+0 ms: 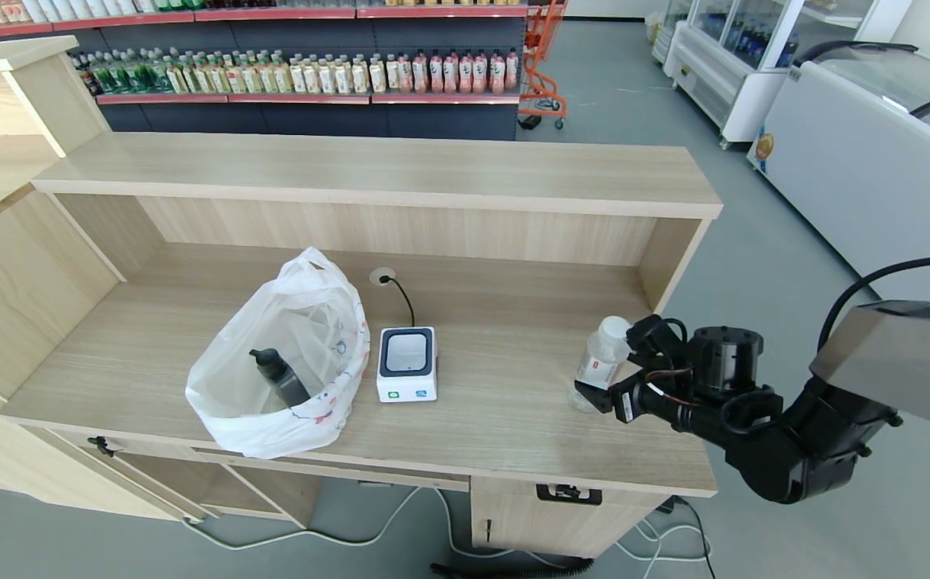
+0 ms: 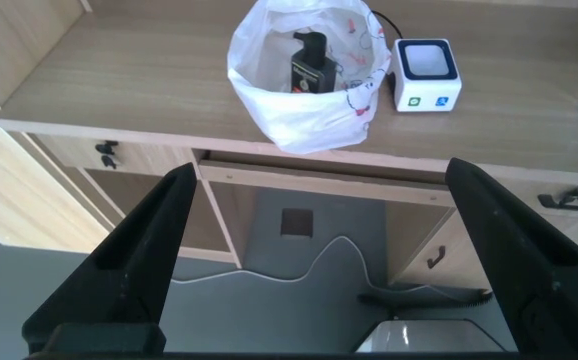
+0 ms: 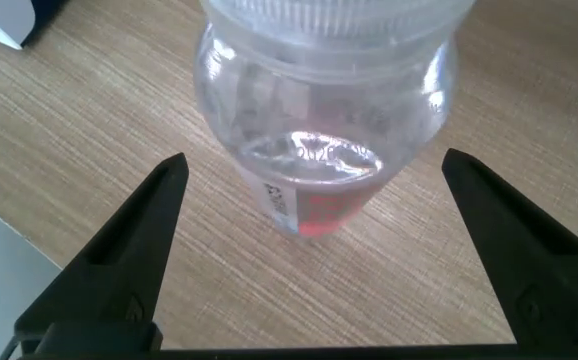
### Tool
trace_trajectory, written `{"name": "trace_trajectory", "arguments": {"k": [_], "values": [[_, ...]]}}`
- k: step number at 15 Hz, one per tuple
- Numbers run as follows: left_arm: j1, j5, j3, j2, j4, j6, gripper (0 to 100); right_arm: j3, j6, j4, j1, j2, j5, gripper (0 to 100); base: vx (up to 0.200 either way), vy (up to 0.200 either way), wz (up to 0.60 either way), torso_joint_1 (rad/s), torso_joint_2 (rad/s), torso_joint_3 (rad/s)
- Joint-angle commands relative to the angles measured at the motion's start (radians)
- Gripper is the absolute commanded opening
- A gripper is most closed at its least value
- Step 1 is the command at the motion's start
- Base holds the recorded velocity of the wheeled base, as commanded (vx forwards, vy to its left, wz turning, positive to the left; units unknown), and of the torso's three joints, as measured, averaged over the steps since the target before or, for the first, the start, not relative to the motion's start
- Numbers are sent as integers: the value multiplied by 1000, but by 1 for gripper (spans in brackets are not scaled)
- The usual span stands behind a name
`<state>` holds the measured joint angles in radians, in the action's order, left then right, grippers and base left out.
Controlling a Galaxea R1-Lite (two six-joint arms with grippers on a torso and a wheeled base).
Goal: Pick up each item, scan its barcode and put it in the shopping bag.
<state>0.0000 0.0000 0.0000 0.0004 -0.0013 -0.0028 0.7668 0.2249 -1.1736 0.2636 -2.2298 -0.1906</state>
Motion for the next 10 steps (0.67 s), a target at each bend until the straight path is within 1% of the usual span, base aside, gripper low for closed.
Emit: {"name": "trace_trajectory", "arguments": {"k": [1,10], "values": [[0,0,0,1,0,0,100,29,-1,0,0,-34,-3,100,0,0,0,0,0,0],[0,0,0,1,0,0,100,131,-18,2,22,-103,-7,100,0,0,0,0,0,0]]}}
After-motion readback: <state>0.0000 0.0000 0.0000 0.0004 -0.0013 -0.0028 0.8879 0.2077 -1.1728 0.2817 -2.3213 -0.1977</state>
